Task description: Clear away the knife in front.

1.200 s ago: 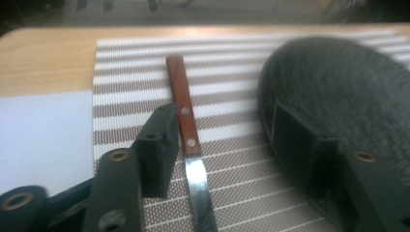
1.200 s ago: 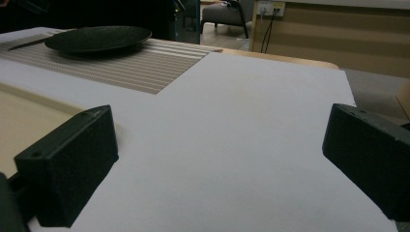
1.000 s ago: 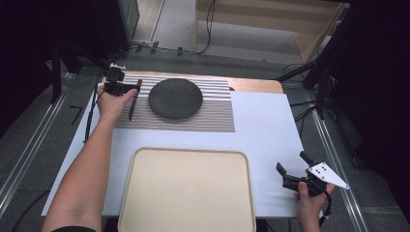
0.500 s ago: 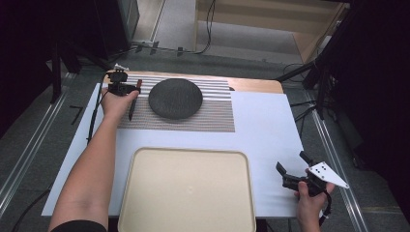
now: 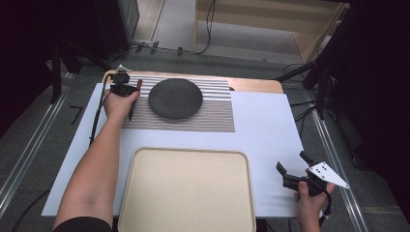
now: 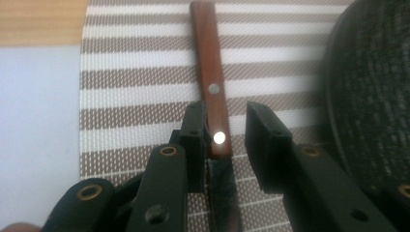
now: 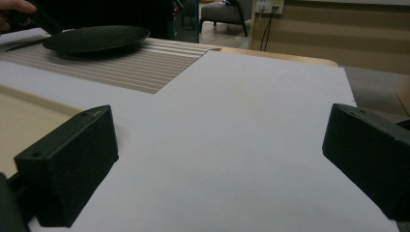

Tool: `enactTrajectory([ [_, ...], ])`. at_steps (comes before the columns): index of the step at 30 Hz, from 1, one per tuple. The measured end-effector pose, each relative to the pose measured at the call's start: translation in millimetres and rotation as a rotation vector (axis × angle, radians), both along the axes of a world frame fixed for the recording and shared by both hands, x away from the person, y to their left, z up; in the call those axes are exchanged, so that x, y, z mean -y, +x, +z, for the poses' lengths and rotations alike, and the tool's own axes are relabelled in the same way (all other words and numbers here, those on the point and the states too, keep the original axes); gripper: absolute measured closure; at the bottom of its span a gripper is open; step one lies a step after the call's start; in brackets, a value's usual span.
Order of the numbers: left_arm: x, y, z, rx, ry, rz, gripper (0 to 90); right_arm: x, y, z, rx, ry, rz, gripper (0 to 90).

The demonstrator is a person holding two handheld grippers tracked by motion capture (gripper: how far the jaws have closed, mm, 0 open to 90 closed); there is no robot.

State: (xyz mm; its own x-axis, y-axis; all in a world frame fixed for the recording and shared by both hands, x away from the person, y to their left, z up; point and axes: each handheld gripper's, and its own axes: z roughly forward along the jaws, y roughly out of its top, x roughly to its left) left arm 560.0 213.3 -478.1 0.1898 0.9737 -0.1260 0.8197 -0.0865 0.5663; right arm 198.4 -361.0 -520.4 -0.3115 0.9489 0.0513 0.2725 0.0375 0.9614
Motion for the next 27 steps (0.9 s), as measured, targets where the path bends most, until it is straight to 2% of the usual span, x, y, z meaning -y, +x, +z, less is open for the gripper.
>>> enactTrajectory([
  [3,1.9,0.0,-1.6,-0.007,0.011,-0.002,70.8,0.0,0.0,0.0,0.000,-0.001,0.000,0.0],
  [5,5.3,-0.8,-1.6,-0.006,0.043,0.005,73.2,0.0,0.0,0.0,0.000,0.000,0.000,0.0],
  [9,7.3,-1.6,-1.0,-0.022,0.051,0.021,76.4,-0.1,0.1,0.0,0.000,-0.001,0.001,0.0],
  [18,7.6,-3.4,0.2,-0.018,0.076,-0.010,77.5,0.1,0.0,-0.1,-0.004,0.004,-0.004,0.0],
  [20,5.7,-3.9,0.8,-0.023,0.044,-0.027,77.6,0.3,0.1,-0.1,-0.003,0.004,-0.005,0.0],
  [27,1.5,-8.0,9.8,-0.003,0.038,-0.038,77.6,0.4,0.8,-0.2,0.001,0.001,-0.003,0.0],
])
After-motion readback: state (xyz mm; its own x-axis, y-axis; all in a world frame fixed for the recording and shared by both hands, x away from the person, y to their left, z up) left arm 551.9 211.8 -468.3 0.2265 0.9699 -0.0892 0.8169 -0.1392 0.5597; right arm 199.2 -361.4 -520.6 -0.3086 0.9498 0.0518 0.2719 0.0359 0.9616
